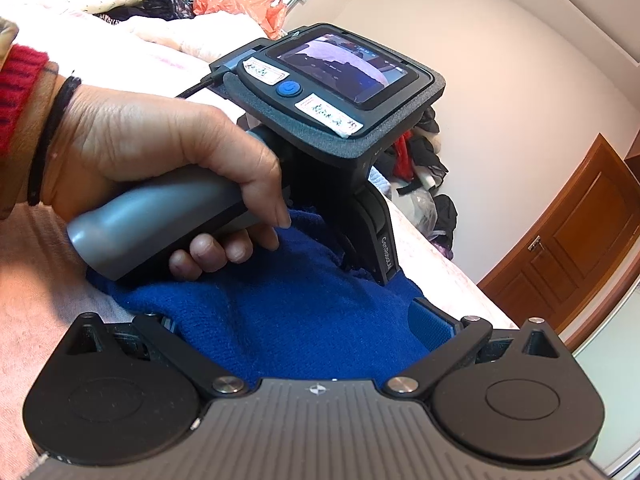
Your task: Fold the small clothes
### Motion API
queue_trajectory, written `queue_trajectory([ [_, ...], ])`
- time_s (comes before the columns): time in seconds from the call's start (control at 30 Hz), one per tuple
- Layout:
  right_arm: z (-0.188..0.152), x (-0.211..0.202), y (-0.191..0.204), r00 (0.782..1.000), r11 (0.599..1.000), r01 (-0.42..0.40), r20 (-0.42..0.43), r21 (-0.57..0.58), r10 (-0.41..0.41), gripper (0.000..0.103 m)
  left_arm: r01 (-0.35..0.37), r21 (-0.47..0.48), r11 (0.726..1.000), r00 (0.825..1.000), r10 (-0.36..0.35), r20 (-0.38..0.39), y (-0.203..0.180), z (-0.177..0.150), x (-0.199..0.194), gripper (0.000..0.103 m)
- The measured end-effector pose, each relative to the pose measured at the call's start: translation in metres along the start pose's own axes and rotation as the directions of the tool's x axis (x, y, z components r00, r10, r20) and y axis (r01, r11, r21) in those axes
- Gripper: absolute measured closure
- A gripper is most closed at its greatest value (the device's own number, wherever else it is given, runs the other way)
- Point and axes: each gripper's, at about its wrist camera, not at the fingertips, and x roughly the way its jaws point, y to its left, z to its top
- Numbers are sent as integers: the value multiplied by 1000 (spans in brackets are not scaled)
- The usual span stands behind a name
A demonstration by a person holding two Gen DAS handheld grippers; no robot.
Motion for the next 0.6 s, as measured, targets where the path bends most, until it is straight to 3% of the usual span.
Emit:
queue_trajectory([
  [0.17,-1,0,0,1000,1000,6,4,-4,-6,0,76,12,997,995,-75,-59,19,11,-4,6],
  [0.33,-3,1,0,1000,1000,5,2,-1,-5,0,54,59,997,998,-52,-47,42,11,-8,6],
  [0.47,-3,2,-2,1000,1000,4,1,-1,-4,0,126,22,992,990,-124,-73,57,13,0,1],
  [0.6,-2,3,-3,1000,1000,6,1,-2,-6,0,146,41,988,986,-142,-86,50,15,2,0],
])
